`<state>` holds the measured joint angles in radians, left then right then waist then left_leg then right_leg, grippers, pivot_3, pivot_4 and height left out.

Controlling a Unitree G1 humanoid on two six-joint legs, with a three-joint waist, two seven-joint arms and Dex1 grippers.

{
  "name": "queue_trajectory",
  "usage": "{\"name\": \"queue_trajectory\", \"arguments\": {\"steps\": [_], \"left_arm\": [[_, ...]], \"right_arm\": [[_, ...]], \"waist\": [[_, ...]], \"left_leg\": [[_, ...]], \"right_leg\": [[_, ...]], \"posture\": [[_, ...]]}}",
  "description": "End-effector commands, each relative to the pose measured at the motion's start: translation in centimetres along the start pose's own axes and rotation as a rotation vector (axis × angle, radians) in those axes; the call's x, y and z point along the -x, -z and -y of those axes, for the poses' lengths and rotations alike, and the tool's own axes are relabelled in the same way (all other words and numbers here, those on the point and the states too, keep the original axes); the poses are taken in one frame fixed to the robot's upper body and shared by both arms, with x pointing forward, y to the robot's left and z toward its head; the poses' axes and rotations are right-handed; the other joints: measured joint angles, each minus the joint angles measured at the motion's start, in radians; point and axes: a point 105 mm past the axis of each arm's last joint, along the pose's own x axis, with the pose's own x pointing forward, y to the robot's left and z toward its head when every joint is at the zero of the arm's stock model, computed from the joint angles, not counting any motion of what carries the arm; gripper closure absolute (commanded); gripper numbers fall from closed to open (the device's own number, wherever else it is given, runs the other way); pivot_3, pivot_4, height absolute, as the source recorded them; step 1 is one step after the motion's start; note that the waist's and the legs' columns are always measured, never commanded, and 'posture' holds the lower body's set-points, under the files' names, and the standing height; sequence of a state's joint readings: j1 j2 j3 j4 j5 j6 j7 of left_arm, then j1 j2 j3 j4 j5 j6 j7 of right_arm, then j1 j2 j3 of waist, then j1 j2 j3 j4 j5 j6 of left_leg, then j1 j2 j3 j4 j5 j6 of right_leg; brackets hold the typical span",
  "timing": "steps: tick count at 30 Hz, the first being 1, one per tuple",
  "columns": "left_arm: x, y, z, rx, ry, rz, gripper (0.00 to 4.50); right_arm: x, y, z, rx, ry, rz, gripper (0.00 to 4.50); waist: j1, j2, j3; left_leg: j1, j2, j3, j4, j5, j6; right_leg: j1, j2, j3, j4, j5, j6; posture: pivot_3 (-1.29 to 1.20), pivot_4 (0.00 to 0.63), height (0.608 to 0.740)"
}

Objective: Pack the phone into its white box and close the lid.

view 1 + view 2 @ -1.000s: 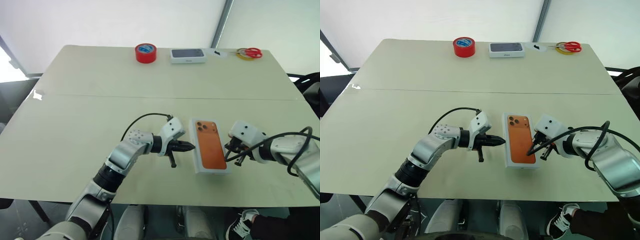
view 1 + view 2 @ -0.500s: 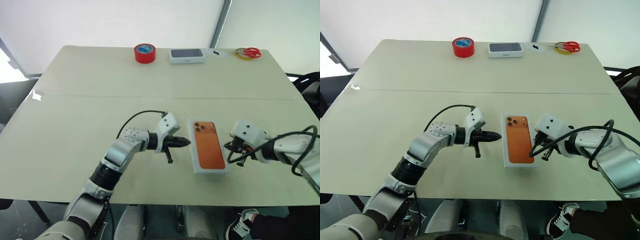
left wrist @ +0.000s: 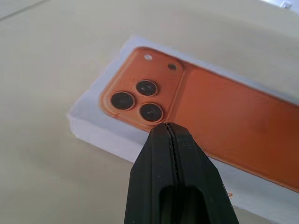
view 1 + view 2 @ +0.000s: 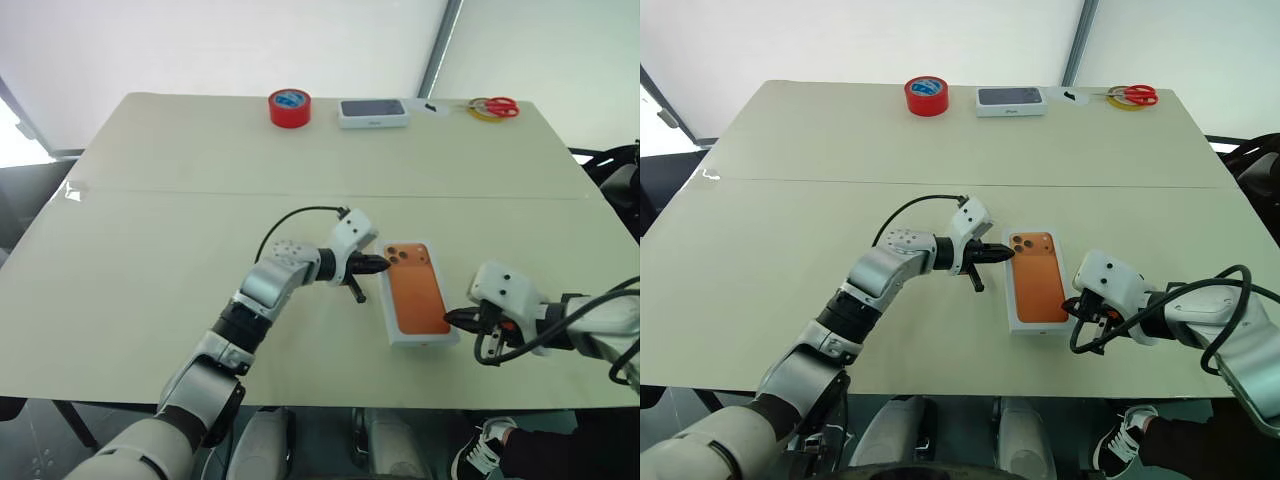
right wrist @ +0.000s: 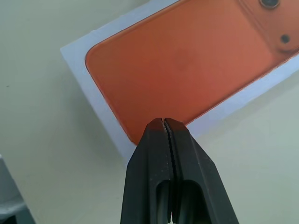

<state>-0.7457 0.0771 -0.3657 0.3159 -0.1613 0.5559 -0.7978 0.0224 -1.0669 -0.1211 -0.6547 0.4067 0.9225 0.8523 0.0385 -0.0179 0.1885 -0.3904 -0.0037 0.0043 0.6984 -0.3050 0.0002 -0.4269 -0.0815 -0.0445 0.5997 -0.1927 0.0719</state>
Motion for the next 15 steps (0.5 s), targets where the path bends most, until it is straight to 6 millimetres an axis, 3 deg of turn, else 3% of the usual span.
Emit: {"name": "queue_trajectory", "arguments": {"steps": [1,5,8,15], "left_arm": [[-0.2,-0.1,-0.1,-0.046,-0.007,-0.021,4.5],[0.2,0.2,-0.4,-0.042,-0.025,-0.02,4.5],[1.5,-0.9,-1.4,-0.048,-0.077,0.048,4.5],[8.7,-3.9,-5.7,-0.069,-0.31,0.241,4.5]], "right_arm": [[-0.4,-0.1,0.0,0.004,0.028,0.002,4.47],[-0.5,0.1,0.0,-0.003,0.031,0.0,4.47],[-0.2,-0.5,1.1,0.015,0.083,0.033,4.47],[1.2,-4.0,7.2,0.012,0.371,0.28,4.47]], "waist": [[0.0,0.0,0.0],[0.0,0.0,-0.001],[-0.002,0.0,-0.001],[-0.01,0.001,0.0]], "left_leg": [[0.0,0.0,0.0,0.0,0.0,0.0],[0.0,0.0,0.0,0.0,0.0,0.0],[0.0,0.0,0.0,0.0,0.0,0.0],[0.0,0.001,0.0,0.0,0.0,0.0]], "right_leg": [[0.0,0.0,0.0,0.0,0.0,0.0],[0.0,0.0,0.0,0.0,0.0,0.0],[0.001,0.0,0.0,0.0,0.001,0.0],[-0.001,0.002,0.0,0.0,0.001,0.0]], "posture": [[0.0,0.15,0.74],[0.0,0.15,0.74],[0.0,0.15,0.74],[0.0,0.15,0.74]]}}
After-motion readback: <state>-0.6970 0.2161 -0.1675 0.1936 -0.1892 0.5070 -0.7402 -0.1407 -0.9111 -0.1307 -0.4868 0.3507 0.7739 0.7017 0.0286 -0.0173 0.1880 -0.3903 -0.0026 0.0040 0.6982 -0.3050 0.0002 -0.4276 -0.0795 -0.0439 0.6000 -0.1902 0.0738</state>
